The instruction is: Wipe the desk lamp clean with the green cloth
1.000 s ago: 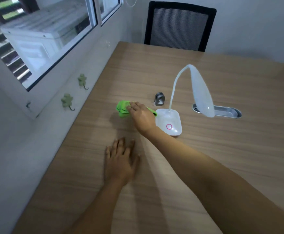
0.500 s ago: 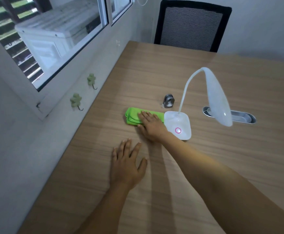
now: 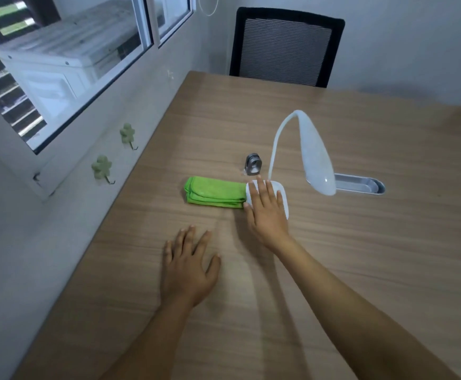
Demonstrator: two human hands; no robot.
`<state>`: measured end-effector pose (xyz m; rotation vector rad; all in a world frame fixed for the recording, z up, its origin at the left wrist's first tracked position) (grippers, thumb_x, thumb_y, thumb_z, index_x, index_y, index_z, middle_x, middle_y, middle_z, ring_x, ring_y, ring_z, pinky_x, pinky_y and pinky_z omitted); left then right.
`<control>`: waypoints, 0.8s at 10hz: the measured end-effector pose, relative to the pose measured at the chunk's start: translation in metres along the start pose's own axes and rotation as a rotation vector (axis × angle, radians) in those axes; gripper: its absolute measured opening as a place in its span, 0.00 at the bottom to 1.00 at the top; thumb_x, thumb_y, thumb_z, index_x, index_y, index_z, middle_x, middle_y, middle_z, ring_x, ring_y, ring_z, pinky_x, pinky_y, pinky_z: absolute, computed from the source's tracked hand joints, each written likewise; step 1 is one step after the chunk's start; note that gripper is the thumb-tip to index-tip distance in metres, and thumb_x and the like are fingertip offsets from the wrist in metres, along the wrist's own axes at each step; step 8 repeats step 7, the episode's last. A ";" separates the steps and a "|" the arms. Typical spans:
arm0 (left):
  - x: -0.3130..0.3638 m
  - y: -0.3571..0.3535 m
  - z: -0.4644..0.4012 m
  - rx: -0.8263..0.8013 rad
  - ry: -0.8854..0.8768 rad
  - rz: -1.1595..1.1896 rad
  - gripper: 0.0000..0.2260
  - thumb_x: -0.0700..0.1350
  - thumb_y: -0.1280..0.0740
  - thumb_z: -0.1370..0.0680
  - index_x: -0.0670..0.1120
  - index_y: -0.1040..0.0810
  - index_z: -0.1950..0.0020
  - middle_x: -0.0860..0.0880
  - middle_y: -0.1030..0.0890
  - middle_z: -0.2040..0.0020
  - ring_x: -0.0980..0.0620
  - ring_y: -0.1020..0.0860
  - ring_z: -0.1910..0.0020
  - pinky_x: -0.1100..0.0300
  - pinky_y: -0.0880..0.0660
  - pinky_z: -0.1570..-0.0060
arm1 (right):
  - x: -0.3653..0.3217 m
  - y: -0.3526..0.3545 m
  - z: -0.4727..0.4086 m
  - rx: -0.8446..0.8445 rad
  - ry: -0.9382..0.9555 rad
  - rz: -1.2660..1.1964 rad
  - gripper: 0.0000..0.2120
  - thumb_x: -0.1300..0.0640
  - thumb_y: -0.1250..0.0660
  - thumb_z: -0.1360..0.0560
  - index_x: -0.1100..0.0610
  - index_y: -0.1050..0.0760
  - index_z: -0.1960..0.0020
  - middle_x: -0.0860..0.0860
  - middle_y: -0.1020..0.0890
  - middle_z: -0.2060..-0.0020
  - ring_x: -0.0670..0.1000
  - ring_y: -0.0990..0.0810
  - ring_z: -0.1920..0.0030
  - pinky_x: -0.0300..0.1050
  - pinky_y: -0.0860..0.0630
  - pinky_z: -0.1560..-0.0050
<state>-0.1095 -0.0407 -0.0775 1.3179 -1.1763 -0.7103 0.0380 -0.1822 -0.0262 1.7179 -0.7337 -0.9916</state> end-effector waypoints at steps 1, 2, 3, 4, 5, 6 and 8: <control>0.000 0.000 0.000 -0.010 0.007 -0.008 0.27 0.62 0.45 0.27 0.58 0.32 0.29 0.48 0.31 0.26 0.46 0.36 0.26 0.45 0.43 0.29 | 0.028 -0.004 0.020 -0.095 -0.112 0.031 0.34 0.41 0.64 0.27 0.53 0.49 0.24 0.55 0.49 0.22 0.58 0.51 0.23 0.59 0.49 0.26; 0.000 0.001 0.001 -0.018 0.009 -0.010 0.27 0.63 0.47 0.27 0.58 0.33 0.29 0.48 0.33 0.25 0.46 0.37 0.25 0.44 0.43 0.28 | 0.033 -0.011 0.024 -0.155 -0.169 -0.011 0.27 0.45 0.56 0.20 0.51 0.52 0.23 0.54 0.52 0.22 0.58 0.54 0.23 0.57 0.50 0.24; 0.000 0.001 0.000 -0.013 -0.001 -0.001 0.27 0.63 0.47 0.27 0.58 0.33 0.29 0.48 0.33 0.26 0.45 0.37 0.26 0.44 0.43 0.29 | 0.029 -0.012 0.026 -0.143 -0.202 -0.019 0.26 0.47 0.53 0.19 0.51 0.53 0.23 0.54 0.52 0.22 0.57 0.55 0.23 0.56 0.51 0.23; 0.001 0.001 0.000 -0.028 0.005 0.000 0.28 0.63 0.47 0.27 0.58 0.33 0.29 0.48 0.33 0.25 0.46 0.37 0.25 0.44 0.43 0.28 | 0.026 -0.013 0.026 -0.133 -0.243 -0.020 0.25 0.48 0.52 0.18 0.50 0.54 0.23 0.53 0.53 0.22 0.56 0.55 0.23 0.54 0.52 0.24; 0.002 0.001 0.000 -0.043 0.009 0.002 0.28 0.63 0.48 0.27 0.58 0.34 0.28 0.48 0.34 0.25 0.46 0.39 0.25 0.45 0.45 0.28 | 0.025 -0.015 0.025 -0.128 -0.291 -0.023 0.25 0.47 0.52 0.18 0.49 0.54 0.23 0.53 0.53 0.22 0.56 0.55 0.23 0.53 0.53 0.24; 0.003 0.004 0.001 -0.043 0.003 0.007 0.28 0.63 0.48 0.27 0.58 0.34 0.28 0.48 0.35 0.24 0.46 0.39 0.25 0.45 0.46 0.27 | 0.019 -0.013 0.027 -0.137 -0.306 -0.040 0.25 0.46 0.53 0.18 0.49 0.55 0.23 0.53 0.54 0.22 0.55 0.55 0.23 0.55 0.52 0.24; 0.002 0.004 0.000 -0.040 0.000 -0.001 0.28 0.63 0.49 0.27 0.58 0.33 0.28 0.47 0.34 0.25 0.46 0.38 0.25 0.45 0.44 0.28 | 0.020 0.000 0.028 -0.040 -0.321 -0.073 0.26 0.45 0.51 0.19 0.48 0.53 0.23 0.54 0.53 0.22 0.57 0.54 0.23 0.58 0.51 0.25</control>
Point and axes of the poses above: each hand's wrist, its own z-axis away from the middle knuckle, its own y-axis out of the back of the hand, x = y × z, the point moved 3 cm from there along -z, towards the middle knuckle
